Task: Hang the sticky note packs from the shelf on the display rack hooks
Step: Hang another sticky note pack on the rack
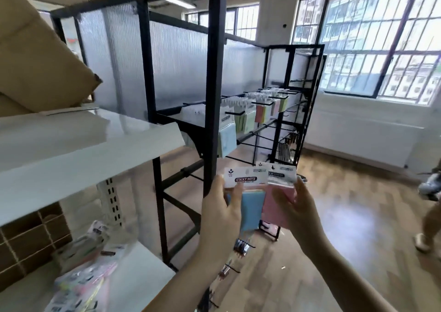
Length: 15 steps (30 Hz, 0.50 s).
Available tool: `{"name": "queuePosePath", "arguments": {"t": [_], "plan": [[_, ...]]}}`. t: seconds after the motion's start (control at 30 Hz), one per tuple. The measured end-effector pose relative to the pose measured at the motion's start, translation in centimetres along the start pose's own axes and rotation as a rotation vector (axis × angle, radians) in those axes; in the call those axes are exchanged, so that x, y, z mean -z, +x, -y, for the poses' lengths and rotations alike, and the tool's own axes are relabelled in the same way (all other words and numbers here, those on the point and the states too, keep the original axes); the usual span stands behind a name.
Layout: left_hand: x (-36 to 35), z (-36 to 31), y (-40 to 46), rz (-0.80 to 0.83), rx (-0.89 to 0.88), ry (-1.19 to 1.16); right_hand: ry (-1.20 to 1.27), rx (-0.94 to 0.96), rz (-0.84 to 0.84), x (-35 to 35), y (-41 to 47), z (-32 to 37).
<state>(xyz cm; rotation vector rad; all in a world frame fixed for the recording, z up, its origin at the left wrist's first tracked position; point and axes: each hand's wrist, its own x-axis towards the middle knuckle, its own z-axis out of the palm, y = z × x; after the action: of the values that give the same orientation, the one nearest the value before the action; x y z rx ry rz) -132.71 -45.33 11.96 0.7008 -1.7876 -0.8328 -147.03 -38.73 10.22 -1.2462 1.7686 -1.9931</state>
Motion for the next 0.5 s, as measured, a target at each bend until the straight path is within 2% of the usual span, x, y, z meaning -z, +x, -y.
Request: {"name": "queuePosePath", "arguments": {"t": [0.27, 0.5], "plan": [[-3.5, 0.1, 4.5, -0.027, 0.02, -0.079, -0.009, 0.015, 0.024, 0.4, 4.4, -1.3], [-5.2, 0.6, 8.7, -0.176, 0.003, -0.021, 0.008, -0.05, 0.284, 0.7, 10.7, -2.9]]}}
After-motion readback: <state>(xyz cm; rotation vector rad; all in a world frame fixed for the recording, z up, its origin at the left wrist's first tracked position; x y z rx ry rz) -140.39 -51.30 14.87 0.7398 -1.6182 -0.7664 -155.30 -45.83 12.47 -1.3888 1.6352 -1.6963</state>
